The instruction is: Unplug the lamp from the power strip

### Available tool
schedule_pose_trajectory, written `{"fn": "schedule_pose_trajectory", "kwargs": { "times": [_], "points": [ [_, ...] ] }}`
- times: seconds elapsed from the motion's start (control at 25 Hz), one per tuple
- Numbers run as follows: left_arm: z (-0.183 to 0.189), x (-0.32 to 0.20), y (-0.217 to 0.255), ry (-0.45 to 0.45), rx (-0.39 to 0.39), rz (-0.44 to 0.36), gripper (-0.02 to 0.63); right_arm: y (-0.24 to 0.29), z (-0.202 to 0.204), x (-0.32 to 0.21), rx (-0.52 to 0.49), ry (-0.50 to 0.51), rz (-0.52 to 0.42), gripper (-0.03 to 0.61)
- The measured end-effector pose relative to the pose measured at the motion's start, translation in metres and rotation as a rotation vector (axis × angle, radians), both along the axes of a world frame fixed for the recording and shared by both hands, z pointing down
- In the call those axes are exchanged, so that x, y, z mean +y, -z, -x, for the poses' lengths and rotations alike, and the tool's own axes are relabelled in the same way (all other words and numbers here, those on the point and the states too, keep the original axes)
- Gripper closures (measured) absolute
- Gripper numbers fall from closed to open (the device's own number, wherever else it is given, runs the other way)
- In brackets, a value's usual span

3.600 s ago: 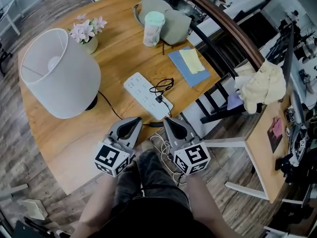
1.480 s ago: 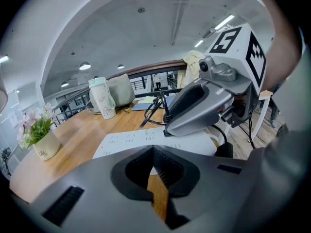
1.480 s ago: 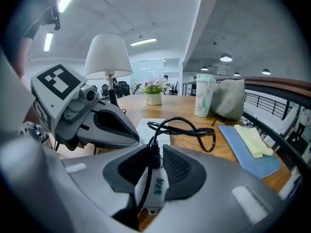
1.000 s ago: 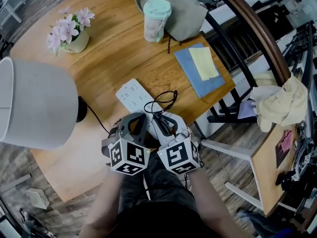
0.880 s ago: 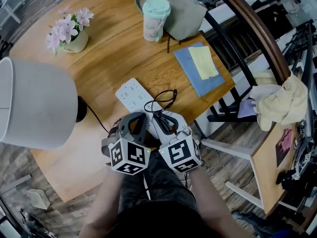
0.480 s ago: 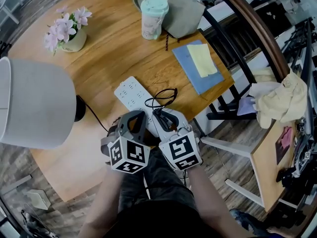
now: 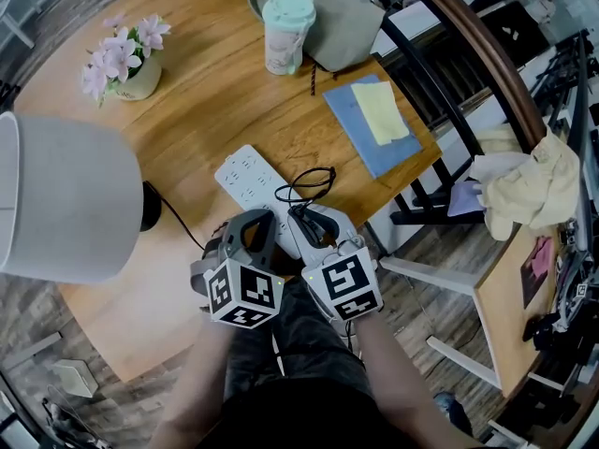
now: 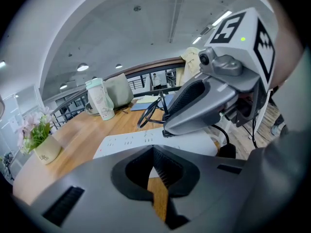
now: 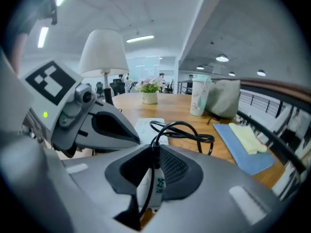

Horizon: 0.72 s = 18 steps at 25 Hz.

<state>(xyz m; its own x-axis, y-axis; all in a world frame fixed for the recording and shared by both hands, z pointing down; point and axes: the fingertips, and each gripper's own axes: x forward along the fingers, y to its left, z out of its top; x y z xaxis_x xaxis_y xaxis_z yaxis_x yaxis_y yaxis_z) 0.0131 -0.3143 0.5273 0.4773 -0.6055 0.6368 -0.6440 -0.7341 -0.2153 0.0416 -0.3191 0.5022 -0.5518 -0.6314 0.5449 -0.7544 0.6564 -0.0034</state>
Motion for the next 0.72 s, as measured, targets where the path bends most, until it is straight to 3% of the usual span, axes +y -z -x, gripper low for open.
{"fn": "schedule_pose_trajectory", "kwargs": {
  "times": [0.12,0.4,0.52,0.6,0.72],
  "points": [
    [0.0,0.0,0.0,0.001,0.002,0.002,0.618,0.001,-0.002,-0.002,-0.051,-0.043,0.024,0.509],
    [0.001,0.001,0.001,0.006,0.0,0.005,0.618,0.002,0.008,0.008,0.188,0.067,-0.085,0.509],
    [0.001,0.0,0.0,0.01,0.004,0.007,0.618,0.0,0.01,0.009,0.237,0.094,-0.11,0.509],
    [0.0,0.0,0.0,0.009,0.004,0.008,0.618,-0.001,0.008,0.008,0.205,0.079,-0.094,0.509],
    [-0.001,0.0,-0.001,0.007,0.001,0.01,0.618,-0.001,0.001,0.002,0.054,0.008,-0.015,0.509]
  ]
}}
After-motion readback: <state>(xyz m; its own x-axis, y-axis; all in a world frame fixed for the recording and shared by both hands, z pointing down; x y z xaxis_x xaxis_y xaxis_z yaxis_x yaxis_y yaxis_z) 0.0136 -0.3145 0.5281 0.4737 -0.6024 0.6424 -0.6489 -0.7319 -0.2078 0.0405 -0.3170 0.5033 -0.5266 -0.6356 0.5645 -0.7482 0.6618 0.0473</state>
